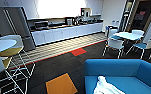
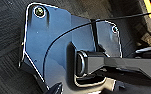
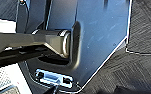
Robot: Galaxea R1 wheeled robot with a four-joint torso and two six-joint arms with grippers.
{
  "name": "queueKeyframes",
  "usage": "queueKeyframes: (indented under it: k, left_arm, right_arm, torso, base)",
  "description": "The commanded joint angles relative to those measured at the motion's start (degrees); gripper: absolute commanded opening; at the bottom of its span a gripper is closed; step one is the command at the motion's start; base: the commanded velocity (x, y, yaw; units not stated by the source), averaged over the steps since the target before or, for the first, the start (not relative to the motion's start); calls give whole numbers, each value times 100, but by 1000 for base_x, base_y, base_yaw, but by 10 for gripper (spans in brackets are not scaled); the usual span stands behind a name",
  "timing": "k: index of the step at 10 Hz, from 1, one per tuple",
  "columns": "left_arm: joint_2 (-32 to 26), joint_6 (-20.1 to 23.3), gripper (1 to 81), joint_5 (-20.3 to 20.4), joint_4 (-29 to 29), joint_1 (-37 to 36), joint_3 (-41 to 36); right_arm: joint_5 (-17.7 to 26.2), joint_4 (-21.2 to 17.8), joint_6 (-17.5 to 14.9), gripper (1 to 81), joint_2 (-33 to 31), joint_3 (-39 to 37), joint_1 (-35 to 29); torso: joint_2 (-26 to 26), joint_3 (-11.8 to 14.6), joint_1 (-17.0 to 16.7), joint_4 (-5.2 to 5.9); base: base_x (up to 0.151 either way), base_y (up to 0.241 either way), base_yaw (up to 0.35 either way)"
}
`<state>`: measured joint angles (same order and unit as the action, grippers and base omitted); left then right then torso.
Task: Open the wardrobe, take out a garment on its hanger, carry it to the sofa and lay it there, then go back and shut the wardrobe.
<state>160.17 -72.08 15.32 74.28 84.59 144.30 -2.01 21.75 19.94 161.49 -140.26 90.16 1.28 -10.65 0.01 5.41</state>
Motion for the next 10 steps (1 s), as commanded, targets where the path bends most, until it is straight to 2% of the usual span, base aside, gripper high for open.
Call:
queueKeyframes:
  k: [1,4,10]
  left_arm:
    - [-134,-8,811,-135,-1,-157,-7]
    - [-187,-8,811,-126,-10,-140,-7]
    - [-152,-8,811,-179,7,-140,2]
  right_arm:
    - [96,251,-17,811,-228,299,-20]
    - [-88,181,18,811,-571,668,-2]
    - [-159,111,97,811,-598,440,-2]
  torso:
    - [0,0,0,0]
    - [0,0,0,0]
    - [0,0,0,-2]
  base:
    - [0,0,227]
    - [0,0,234]
    - [0,0,251]
